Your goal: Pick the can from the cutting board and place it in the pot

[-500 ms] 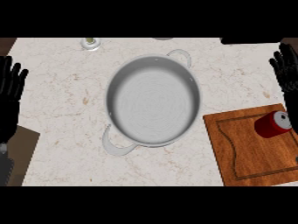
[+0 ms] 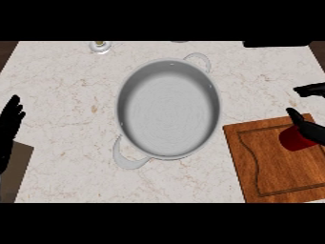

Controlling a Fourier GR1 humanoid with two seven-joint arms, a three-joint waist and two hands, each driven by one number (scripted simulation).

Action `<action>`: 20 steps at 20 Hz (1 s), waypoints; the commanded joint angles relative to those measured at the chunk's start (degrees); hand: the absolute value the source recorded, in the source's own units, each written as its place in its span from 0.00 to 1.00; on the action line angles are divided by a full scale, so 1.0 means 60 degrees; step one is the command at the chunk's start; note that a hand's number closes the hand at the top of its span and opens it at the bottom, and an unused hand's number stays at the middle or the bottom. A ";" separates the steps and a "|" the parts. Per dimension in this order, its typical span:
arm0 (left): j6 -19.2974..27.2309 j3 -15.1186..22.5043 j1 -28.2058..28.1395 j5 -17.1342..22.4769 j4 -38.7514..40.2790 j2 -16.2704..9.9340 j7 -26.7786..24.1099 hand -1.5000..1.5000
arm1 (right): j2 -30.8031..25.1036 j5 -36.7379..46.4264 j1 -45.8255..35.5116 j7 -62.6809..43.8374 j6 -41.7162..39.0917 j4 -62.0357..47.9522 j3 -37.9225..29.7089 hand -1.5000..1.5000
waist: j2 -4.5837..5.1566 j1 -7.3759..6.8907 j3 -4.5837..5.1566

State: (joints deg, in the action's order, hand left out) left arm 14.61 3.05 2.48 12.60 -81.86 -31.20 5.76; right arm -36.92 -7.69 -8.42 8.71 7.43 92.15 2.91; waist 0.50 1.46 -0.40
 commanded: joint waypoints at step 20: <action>0.0574 0.0724 0.0358 -0.1490 0.0054 0.0337 0.2418 0.50 | -0.4123 0.2893 0.2805 -0.2597 -0.2394 0.2581 -0.0677 0.00 | -0.0110 -0.0147 0.0103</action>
State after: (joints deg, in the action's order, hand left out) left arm 17.07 6.54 4.52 5.02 -81.57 -30.35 20.20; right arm -56.03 8.04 7.65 1.74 -0.98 102.71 -2.67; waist -0.19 0.51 0.15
